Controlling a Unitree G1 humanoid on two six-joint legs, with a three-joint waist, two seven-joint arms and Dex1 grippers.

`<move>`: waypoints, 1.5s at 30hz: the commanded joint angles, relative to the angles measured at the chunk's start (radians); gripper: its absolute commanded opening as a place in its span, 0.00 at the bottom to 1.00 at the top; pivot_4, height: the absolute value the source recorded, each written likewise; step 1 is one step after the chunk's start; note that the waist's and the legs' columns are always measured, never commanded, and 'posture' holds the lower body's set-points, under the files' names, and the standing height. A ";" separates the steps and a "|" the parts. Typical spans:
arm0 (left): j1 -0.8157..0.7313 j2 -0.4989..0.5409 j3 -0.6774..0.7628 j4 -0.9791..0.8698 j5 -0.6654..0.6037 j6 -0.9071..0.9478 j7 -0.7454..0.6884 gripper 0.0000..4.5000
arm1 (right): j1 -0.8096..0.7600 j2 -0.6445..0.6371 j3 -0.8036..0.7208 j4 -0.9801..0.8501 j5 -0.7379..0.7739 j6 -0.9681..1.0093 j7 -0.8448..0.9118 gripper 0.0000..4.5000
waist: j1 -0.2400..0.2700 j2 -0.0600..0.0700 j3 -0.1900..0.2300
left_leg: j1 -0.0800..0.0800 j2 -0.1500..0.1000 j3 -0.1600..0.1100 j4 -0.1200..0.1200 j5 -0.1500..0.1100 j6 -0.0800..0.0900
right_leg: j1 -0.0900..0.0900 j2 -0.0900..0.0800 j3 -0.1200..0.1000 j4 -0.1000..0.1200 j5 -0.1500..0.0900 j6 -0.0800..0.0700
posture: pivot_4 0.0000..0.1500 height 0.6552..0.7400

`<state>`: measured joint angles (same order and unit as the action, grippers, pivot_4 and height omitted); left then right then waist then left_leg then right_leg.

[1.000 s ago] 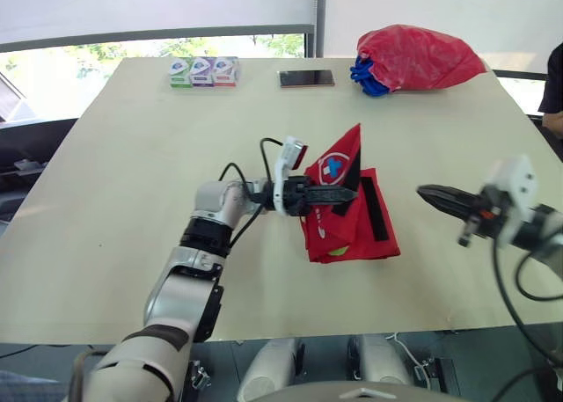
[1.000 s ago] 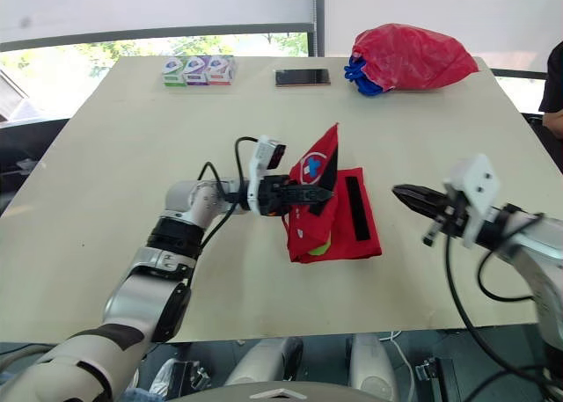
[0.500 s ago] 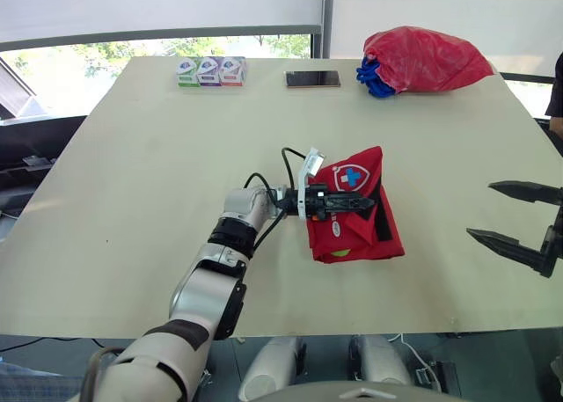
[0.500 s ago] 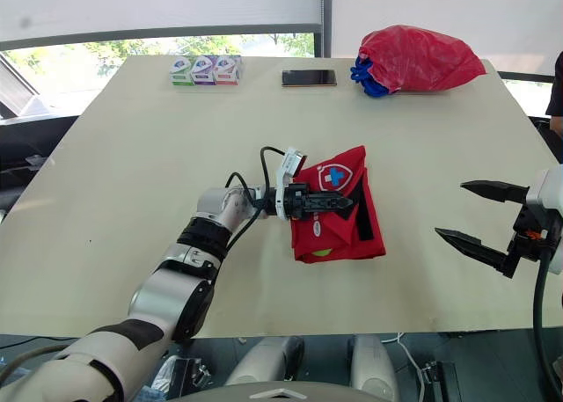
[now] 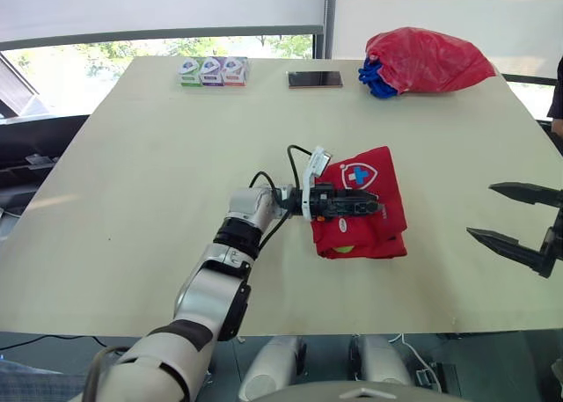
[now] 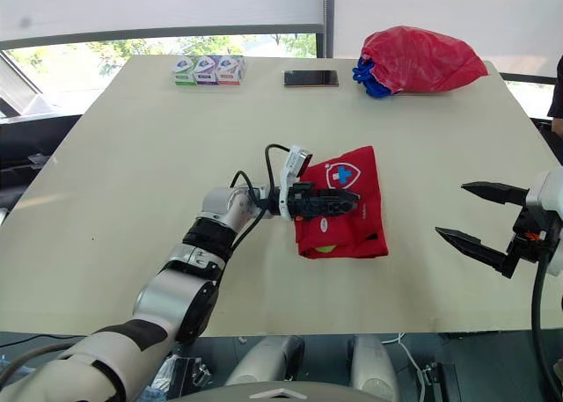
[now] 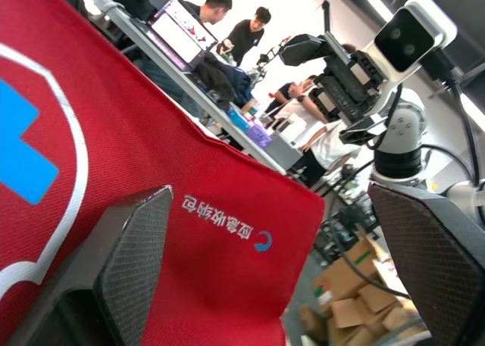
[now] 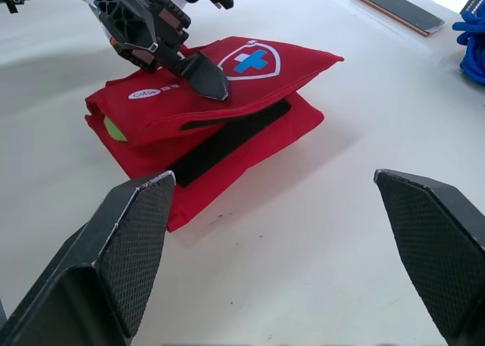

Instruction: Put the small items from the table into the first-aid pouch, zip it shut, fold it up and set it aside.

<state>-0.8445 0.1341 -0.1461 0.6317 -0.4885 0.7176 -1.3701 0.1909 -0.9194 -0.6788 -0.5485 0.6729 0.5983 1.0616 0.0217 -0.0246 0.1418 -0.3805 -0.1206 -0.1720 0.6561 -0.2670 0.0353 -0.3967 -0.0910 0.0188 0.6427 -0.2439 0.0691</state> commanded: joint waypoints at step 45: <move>-0.035 0.020 -0.087 -0.210 0.230 -0.380 0.141 0.01 | 0.062 0.069 -0.029 0.114 0.016 -0.132 0.001 1.00 | 0.008 0.002 -0.004 | 0.001 0.000 0.001 0.001 -0.001 0.002 | 0.001 0.001 0.000 -0.001 0.000 0.001 | 1.00 1.00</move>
<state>-0.8358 0.1593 -0.2760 0.4300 -0.2283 0.3292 -1.2529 0.2669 -0.8544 -0.6855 -0.4450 0.6749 0.4939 1.0579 0.0294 -0.0221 0.1380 -0.3804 -0.1208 -0.1716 0.6573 -0.2679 0.0369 -0.3958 -0.0903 0.0188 0.6418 -0.2436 0.0705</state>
